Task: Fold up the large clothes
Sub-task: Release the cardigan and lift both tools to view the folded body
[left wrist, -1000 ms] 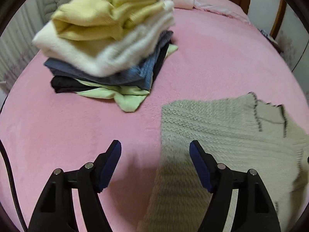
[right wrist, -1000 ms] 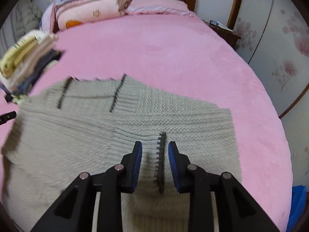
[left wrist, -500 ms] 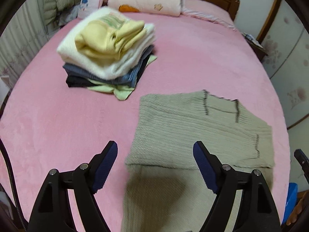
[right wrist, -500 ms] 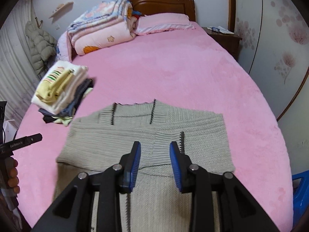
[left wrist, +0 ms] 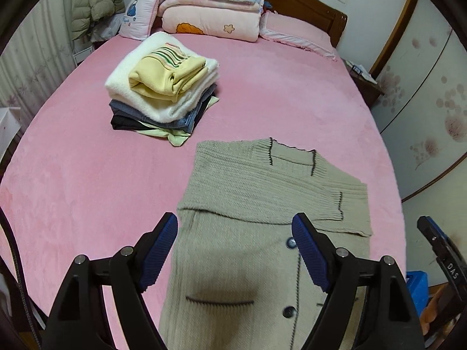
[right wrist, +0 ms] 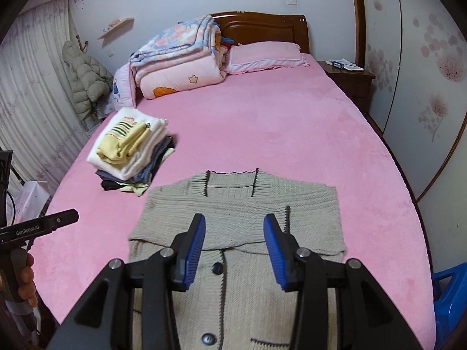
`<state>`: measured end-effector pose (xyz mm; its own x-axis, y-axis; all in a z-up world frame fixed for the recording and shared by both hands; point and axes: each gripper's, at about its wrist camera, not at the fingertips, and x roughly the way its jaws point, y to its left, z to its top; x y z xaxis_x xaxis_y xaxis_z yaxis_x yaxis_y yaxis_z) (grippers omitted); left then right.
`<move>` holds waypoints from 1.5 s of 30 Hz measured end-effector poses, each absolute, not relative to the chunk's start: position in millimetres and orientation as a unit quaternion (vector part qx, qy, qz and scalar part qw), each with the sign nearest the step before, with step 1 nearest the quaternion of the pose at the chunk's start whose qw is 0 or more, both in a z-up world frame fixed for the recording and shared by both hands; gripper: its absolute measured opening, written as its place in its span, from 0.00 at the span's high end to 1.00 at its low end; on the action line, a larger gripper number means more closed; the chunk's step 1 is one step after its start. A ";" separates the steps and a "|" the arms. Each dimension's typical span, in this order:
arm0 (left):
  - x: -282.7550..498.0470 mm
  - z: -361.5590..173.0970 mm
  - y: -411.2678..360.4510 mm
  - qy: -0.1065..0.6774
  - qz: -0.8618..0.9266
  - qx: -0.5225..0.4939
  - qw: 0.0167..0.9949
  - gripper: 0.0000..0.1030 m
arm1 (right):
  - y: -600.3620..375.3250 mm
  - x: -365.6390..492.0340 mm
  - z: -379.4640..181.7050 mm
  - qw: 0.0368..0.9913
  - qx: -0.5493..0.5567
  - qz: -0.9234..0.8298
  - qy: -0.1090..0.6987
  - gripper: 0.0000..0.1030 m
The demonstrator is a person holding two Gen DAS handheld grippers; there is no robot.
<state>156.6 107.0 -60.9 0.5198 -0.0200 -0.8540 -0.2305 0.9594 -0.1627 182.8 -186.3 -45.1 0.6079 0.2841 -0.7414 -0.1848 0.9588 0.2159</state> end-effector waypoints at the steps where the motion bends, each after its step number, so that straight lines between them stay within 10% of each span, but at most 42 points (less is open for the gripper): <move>1: 150.0 -56.8 106.2 0.484 0.062 -0.127 0.863 0.23 | -187.6 178.2 -42.1 0.895 0.061 0.131 0.422 0.60; 20: 0.3 -23.2 89.5 0.462 0.033 -0.127 0.877 0.20 | -207.7 30.1 -18.0 0.892 0.081 0.103 0.432 0.60; 45: -89.8 -150.1 76.6 0.532 0.028 -0.104 0.840 0.20 | -254.1 -76.1 -115.8 0.857 0.086 0.045 0.505 0.59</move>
